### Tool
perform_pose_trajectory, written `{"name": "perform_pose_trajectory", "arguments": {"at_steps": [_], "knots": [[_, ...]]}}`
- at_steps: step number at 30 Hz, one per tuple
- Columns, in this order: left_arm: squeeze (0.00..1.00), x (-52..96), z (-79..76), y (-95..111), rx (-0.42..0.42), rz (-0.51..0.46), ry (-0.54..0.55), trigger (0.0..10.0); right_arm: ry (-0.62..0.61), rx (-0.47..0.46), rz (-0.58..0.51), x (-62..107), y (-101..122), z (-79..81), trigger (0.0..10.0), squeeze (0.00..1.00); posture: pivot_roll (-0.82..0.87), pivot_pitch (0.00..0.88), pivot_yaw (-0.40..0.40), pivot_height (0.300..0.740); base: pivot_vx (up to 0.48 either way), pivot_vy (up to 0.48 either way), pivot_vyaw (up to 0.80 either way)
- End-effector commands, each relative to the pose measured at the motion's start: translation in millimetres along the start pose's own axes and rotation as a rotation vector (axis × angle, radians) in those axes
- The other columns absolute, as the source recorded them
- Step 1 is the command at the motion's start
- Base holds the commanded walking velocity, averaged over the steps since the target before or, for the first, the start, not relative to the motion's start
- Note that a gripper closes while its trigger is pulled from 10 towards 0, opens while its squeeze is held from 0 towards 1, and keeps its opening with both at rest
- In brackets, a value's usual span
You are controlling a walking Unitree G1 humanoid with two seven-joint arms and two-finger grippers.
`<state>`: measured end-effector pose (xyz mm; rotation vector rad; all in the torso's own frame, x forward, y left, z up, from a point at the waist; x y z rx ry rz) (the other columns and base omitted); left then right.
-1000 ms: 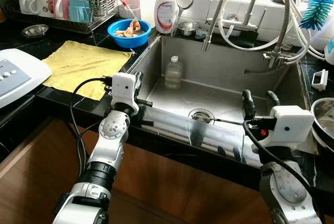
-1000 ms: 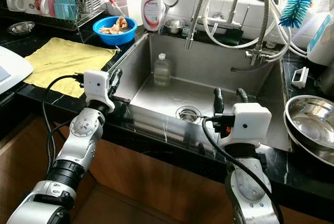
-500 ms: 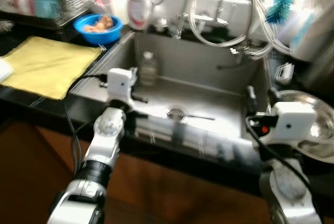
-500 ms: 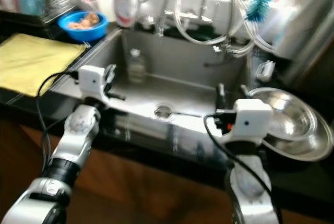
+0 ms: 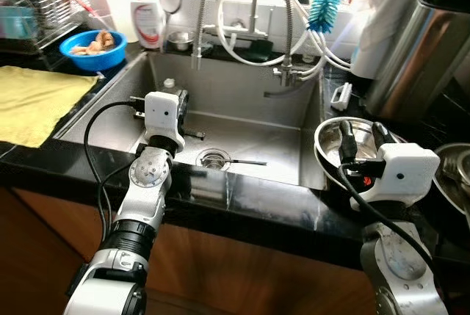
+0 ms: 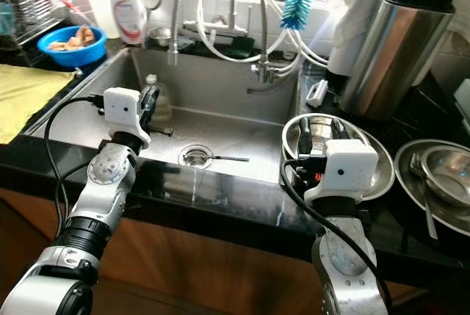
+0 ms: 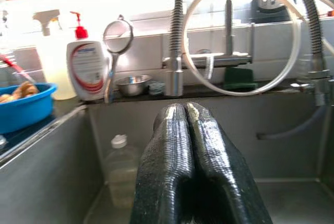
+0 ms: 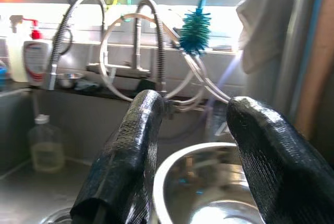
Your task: Kitchen organization
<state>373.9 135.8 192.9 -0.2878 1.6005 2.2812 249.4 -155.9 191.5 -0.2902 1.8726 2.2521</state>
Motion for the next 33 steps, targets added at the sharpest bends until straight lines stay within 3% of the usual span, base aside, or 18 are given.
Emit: {"name": "perform_pose_trajectory", "arguments": {"at_steps": [1, 9, 29, 33], "knots": [[0.0, -0.8, 1.3, -3, 0.006, 0.02, 0.007, 10.0, 0.003, -0.003, 0.003, -1.7, 1, 1.2, 10.0, 0.0, -0.03, 0.035, -0.018, 0.74, 0.0, 0.0, 0.0], [0.0, -2.4, 1.8, -3, 0.011, 0.021, 0.01, 10.0, 0.002, -0.008, 0.017, -1.3, -2, 3.4, 10.0, 0.0, -0.03, 0.041, -0.021, 0.74, 0.0, 0.3, -0.71], [0.0, -7.1, 5.0, 3, 0.005, 0.0, 0.019, 10.0, 0.002, -0.008, 0.015, -4.0, -2, 4.9, 10.0, 0.0, -0.02, 0.049, -0.018, 0.74, 0.0, 0.0, -0.72], [0.0, -10.1, 8.1, 10, 0.001, -0.023, 0.029, 10.0, 0.009, 0.0, 0.003, -4.4, -1, 5.7, 10.0, 0.0, -0.02, 0.049, -0.019, 0.74, 0.0, 0.0, 0.0]]}}
Point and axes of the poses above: a point about 5 cm out from each wrist's last joint towards the gripper, its own x axis pointing back from the gripper into the wrist, its own y axis along the axis of the wrist's last joint, z = x × y, the point moved 1 cm from there along -x, pointing out of the wrist towards the gripper, and after that the axes turned 15 degrees about -x, right-handed, at the moved point
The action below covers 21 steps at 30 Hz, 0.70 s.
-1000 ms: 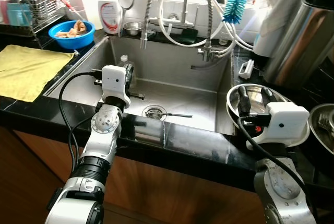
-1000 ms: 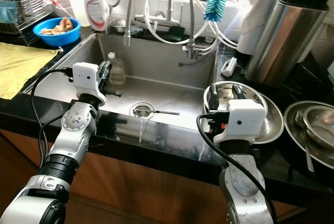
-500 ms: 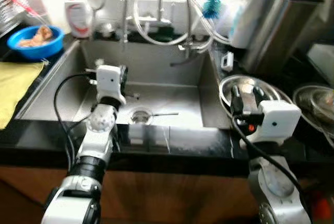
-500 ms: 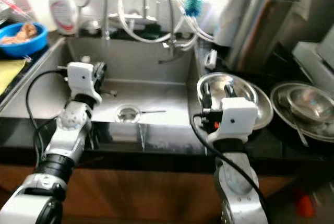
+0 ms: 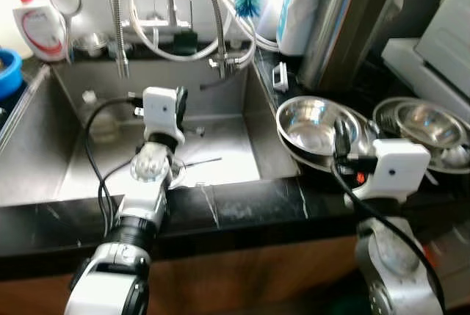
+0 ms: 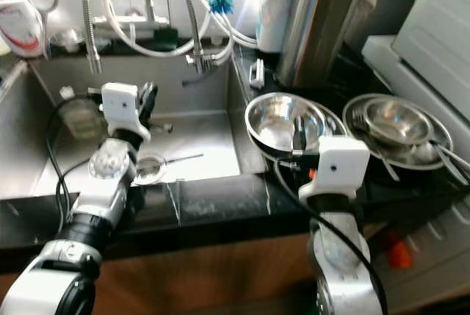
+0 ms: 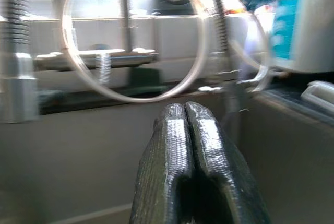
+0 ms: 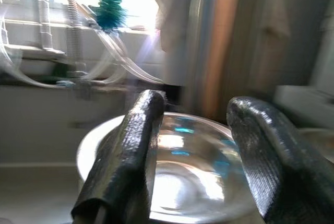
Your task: Kitchen organization
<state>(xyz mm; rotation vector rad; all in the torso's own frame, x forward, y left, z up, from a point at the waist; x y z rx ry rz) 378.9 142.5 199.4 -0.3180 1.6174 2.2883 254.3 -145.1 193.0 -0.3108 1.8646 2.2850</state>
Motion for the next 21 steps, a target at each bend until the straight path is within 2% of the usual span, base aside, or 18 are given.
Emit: {"name": "perform_pose_trajectory", "arguments": {"at_steps": [1, 5, 7, 9, 14, 21], "knots": [[0.0, -5.4, 0.6, 11, 0.002, -0.038, 0.007, 10.0, -0.012, 0.024, -0.007, 0.5, 2, -5.0, 10.0, 0.0, -0.02, 0.049, -0.019, 0.74, 0.0, 0.0, 0.0], [0.0, -10.1, 7.4, 27, 0.004, -0.102, 0.036, 10.0, -0.009, 0.026, -0.017, -0.2, 4, -4.1, 10.0, 0.0, -0.02, 0.049, -0.019, 0.74, 0.0, 0.0, 0.0], [0.0, -11.7, 11.7, 42, 0.004, -0.167, 0.058, 10.0, -0.012, 0.023, -0.025, -0.3, 5, -4.2, 10.0, 0.0, -0.02, 0.051, -0.016, 0.74, 0.0, 0.0, 0.0], [0.0, -12.0, 12.4, 45, 0.001, -0.178, 0.065, 10.0, -0.013, 0.02, -0.028, -0.4, 5, -4.1, 10.0, 0.0, -0.02, 0.05, -0.016, 0.74, 0.0, 0.0, 0.0], [0.0, -9.0, 4.4, 49, 0.001, -0.195, 0.015, 10.0, -0.003, 0.015, -0.04, -1.2, 7, -2.1, 10.0, 0.0, -0.02, 0.05, -0.015, 0.74, 0.0, 0.0, 0.0], [0.0, 3.2, -7.5, 40, 0.023, -0.156, -0.027, 10.0, -0.009, 0.014, -0.042, -0.8, 7, -2.2, 10.0, 0.0, -0.02, 0.053, -0.014, 0.74, 0.0, 0.0, 0.0]]}}
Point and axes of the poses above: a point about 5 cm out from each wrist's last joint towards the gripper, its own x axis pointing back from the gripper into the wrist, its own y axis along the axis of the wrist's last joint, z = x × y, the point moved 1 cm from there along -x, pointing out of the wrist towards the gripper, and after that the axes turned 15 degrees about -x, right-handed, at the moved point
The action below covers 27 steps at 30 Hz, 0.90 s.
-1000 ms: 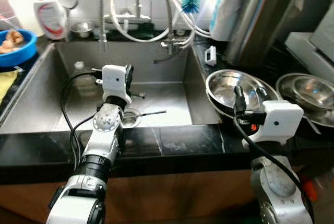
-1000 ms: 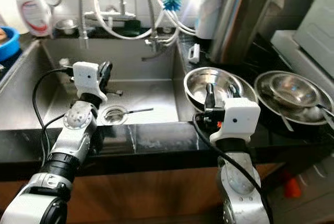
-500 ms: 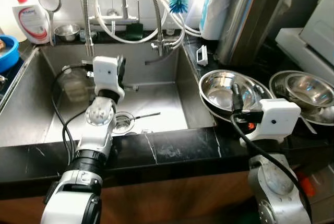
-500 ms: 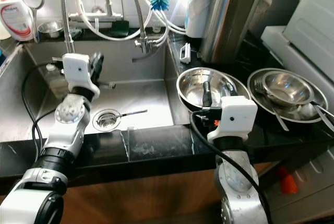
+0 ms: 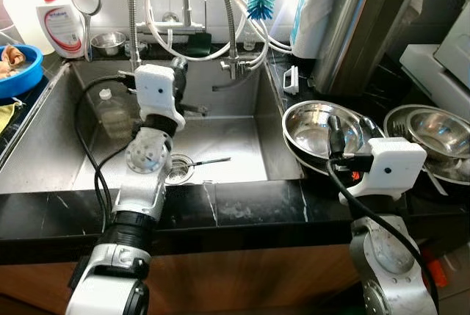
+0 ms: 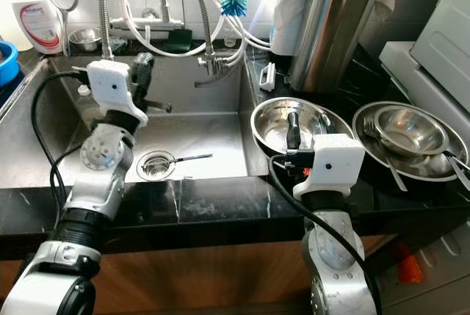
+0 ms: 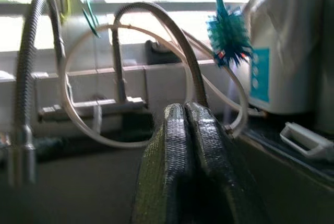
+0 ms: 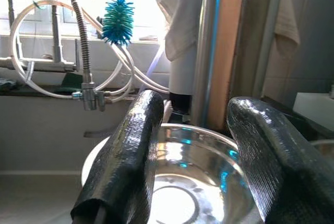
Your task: Kitchen organization
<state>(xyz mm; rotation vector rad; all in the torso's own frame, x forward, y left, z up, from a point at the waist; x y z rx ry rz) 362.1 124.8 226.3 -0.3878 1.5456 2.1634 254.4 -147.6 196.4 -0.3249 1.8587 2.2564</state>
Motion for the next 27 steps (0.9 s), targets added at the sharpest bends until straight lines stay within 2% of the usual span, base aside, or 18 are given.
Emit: {"name": "perform_pose_trajectory", "arguments": {"at_steps": [1, 6, 15, 21, 27], "knots": [[0.0, -0.8, 0.2, 4, 0.026, -0.001, 0.005, 10.0, -0.004, -0.001, -0.012, 0.1, 3, 0.1, 10.0, 0.0, -0.02, 0.053, -0.014, 0.74, 0.0, 0.326, 0.0], [0.0, -3.6, 1.0, 5, 0.031, 0.005, 0.009, 10.0, -0.002, -0.011, -0.006, -0.3, 2, 1.0, 10.0, 0.0, -0.02, 0.052, -0.014, 0.74, 0.0, 0.471, -0.75], [0.0, -5.5, 2.5, 11, 0.016, -0.022, 0.009, 10.0, 0.004, -0.006, -0.017, -1.2, 3, 2.5, 10.0, 0.0, -0.02, 0.051, -0.011, 0.74, 0.0, 0.0, -0.63], [0.0, -9.1, 3.5, 20, 0.017, -0.053, 0.006, 10.0, 0.008, -0.006, -0.039, -1.6, 7, 2.7, 10.0, 0.0, -0.01, 0.05, -0.013, 0.74, 0.0, 0.0, 0.0], [0.0, -6.8, 0.8, 17, 0.017, -0.042, -0.005, 10.0, -0.004, 0.002, -0.041, -1.6, 7, 1.0, 10.0, 0.0, -0.02, 0.049, -0.01, 0.74, 0.0, 0.0, 0.0]]}}
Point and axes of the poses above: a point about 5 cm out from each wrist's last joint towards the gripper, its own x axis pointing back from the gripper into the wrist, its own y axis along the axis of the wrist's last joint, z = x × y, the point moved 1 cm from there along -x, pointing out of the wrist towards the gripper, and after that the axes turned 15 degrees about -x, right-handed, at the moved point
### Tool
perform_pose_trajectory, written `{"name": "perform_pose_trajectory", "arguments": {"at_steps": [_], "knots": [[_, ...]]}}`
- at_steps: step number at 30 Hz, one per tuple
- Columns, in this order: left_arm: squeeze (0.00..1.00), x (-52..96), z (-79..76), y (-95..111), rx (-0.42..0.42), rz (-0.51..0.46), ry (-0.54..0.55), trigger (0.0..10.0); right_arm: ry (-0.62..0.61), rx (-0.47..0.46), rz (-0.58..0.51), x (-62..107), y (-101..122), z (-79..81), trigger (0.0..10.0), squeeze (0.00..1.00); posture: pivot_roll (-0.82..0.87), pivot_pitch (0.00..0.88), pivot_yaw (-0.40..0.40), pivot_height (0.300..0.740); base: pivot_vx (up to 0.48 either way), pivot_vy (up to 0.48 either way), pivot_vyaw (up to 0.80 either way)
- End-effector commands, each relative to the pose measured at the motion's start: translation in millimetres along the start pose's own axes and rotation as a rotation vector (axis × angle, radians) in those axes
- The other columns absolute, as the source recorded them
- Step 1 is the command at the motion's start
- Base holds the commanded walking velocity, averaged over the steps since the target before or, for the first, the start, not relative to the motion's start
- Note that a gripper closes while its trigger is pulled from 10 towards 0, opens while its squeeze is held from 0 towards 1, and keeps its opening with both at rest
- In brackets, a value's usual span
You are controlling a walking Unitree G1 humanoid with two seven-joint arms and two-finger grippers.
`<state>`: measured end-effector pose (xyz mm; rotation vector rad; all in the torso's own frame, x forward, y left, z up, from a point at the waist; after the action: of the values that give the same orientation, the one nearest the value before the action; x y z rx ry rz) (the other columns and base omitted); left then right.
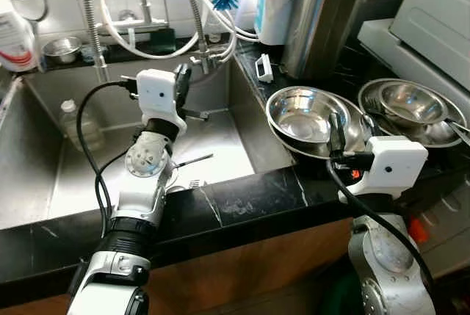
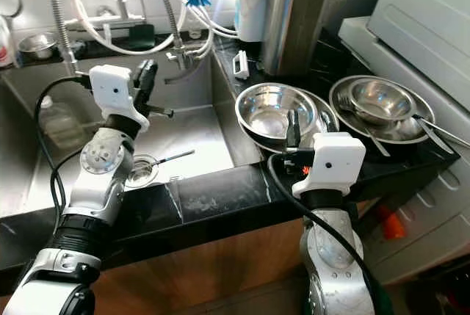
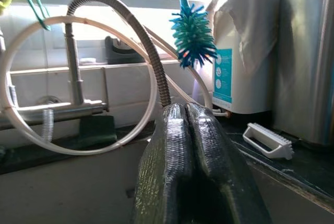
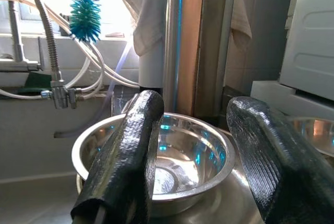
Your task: Kitchen organization
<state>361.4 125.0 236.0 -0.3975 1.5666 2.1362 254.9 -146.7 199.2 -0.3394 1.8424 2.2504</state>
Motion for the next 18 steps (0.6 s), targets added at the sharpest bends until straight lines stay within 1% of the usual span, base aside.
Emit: {"name": "perform_pose_trajectory", "arguments": {"at_steps": [1, 3, 4, 6, 7, 8, 9, 10, 11, 12, 13, 14, 15, 17, 18], "knots": [[0.0, -2.6, -3.4, 8, -0.006, -0.029, -0.015, 10.0, -0.015, 0.011, -0.025, -0.5, 7, -3.2, 10.0, 0.0, -0.02, 0.049, -0.011, 0.74, 0.0, 0.0, 0.0], [0.0, -2.1, -4.5, 8, -0.009, -0.028, -0.021, 10.0, -0.049, 0.003, -0.032, -0.6, 9, -9.7, 10.0, 0.0, -0.02, 0.047, -0.011, 0.74, 0.0, 0.0, 0.0], [0.0, -1.9, -5.2, 7, -0.014, -0.026, -0.027, 10.0, -0.111, -0.038, -0.051, -0.7, 14, -19.9, 10.0, 0.0, -0.02, 0.047, -0.011, 0.74, 0.0, 0.0, 0.0], [0.0, -2.1, -5.6, 7, -0.015, -0.025, -0.032, 10.0, -0.179, -0.09, -0.063, -0.3, 17, -30.5, 10.0, 0.0, -0.02, 0.047, -0.011, 0.74, 0.0, 0.0, 0.0], [0.0, -2.2, -5.8, 7, -0.015, -0.025, -0.033, 10.0, -0.202, -0.108, -0.066, -0.2, 18, -34.2, 10.0, 0.0, -0.02, 0.045, -0.011, 0.74, 0.0, 0.0, 0.0], [0.0, -2.7, -6.5, 7, -0.018, -0.025, -0.039, 10.0, -0.233, -0.164, -0.065, -0.1, 19, -39.8, 10.0, 0.0, -0.02, 0.046, -0.009, 0.74, 0.0, 0.0, 0.0], [0.0, -3.0, -6.7, 7, -0.018, -0.025, -0.04, 10.0, -0.241, -0.181, -0.061, -0.2, 19, -41.5, 10.0, 0.0, -0.02, 0.046, -0.009, 0.74, 0.0, 0.0, 0.0], [0.0, -3.1, -6.8, 7, -0.019, -0.025, -0.041, 10.0, -0.25, -0.19, -0.056, -0.3, 18, -43.3, 10.0, 0.52, -0.02, 0.047, -0.009, 0.74, 0.0, 0.0, 0.0], [0.0, -3.3, -7.3, 7, -0.019, -0.024, -0.042, 10.0, -0.258, -0.212, -0.061, -0.9, 19, -45.3, 10.0, 0.52, -0.02, 0.047, -0.009, 0.74, 0.0, 0.0, 0.0], [0.0, -3.7, -8.2, 6, -0.02, -0.02, -0.046, 10.0, -0.271, -0.267, -0.06, -3.1, 21, -48.6, 10.0, 1.0, -0.03, 0.047, -0.007, 0.74, 0.0, 0.0, 0.0], [0.0, -3.7, -8.2, 6, -0.02, -0.02, -0.046, 10.0, -0.271, -0.267, -0.06, -3.1, 21, -48.6, 10.0, 1.0, -0.03, 0.047, -0.007, 0.74, 0.0, 0.0, 0.0], [0.0, -3.5, -9.2, 5, -0.021, -0.018, -0.051, 10.0, -0.274, -0.29, -0.066, -5.5, 24, -50.6, 10.0, 1.0, -0.03, 0.047, -0.006, 0.74, 0.0, 0.0, 0.0], [0.0, -3.7, -10.0, 5, -0.022, -0.016, -0.056, 10.0, -0.298, -0.288, -0.038, -8.6, 23, -54.5, 10.0, 1.0, -0.03, 0.048, -0.004, 0.74, 0.0, 0.0, 0.0], [0.0, -3.7, -10.2, 5, -0.022, -0.016, -0.058, 10.0, -0.309, -0.287, -0.03, -9.9, 23, -56.4, 10.0, 1.0, -0.03, 0.049, -0.003, 0.74, 0.0, 0.0, 0.0], [0.0, -4.4, -11.4, 5, -0.023, -0.015, -0.064, 10.0, -0.321, -0.297, 0.003, -13.0, 22, -59.4, 10.0, 0.82, -0.03, 0.049, -0.002, 0.74, 0.0, 0.0, 0.0]]}}
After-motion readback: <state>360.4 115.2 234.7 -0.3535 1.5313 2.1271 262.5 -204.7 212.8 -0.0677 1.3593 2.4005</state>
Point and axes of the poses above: a point about 5 cm out from each wrist's last joint towards the gripper, its own x axis pointing back from the gripper into the wrist, its own y axis along the axis of the wrist's last joint, z = x × y, the point moved 1 cm from there along -x, pointing out of the wrist towards the gripper, and after that the axes turned 15 degrees about -x, right-handed, at the moved point
